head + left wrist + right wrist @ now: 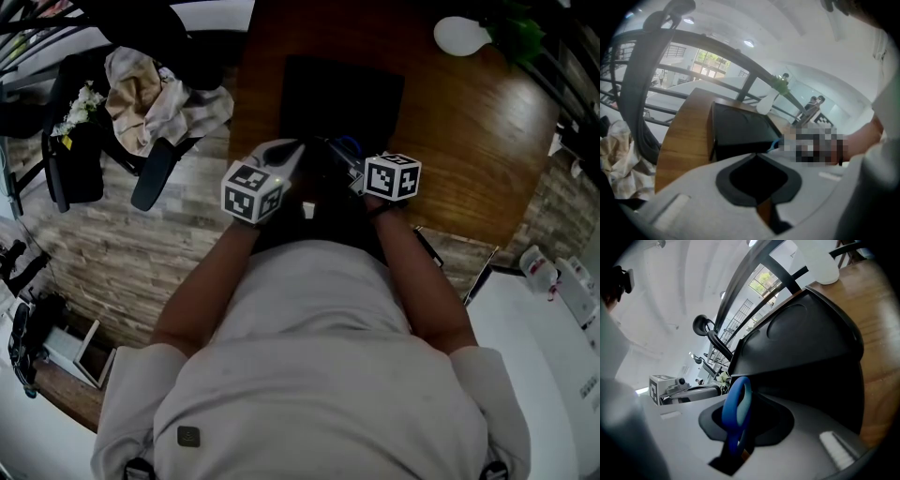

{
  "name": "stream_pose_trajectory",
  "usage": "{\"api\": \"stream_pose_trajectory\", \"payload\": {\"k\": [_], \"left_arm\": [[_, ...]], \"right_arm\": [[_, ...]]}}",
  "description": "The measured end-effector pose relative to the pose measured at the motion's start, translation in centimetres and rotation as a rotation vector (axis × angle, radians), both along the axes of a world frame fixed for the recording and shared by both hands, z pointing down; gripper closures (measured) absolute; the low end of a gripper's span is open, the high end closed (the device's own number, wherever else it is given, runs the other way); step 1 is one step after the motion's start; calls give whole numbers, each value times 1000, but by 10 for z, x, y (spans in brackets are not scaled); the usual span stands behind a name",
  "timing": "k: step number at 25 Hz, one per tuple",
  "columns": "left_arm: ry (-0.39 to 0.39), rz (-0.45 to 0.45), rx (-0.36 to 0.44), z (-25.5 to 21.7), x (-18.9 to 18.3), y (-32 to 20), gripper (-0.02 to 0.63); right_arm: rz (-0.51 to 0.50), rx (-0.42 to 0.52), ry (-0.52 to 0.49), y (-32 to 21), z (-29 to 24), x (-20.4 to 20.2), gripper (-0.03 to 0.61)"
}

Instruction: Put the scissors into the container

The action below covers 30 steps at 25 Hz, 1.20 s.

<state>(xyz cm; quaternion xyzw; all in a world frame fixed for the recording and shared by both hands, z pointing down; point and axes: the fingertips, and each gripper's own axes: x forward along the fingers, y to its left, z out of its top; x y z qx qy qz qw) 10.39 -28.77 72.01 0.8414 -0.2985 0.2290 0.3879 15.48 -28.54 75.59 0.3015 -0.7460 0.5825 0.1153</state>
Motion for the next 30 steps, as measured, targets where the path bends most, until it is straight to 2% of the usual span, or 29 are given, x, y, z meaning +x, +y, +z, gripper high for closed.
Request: {"api": "stream_pose_trajectory", "payload": {"k": [15, 30], "left_arm": [[4, 2, -4, -6, -4, 10, 609], [28, 7, 24, -30, -2, 18, 609]], "right_arm": [[-85, 85, 141, 4, 3, -3, 413], [-54, 144, 166, 6, -18, 11, 399]]}}
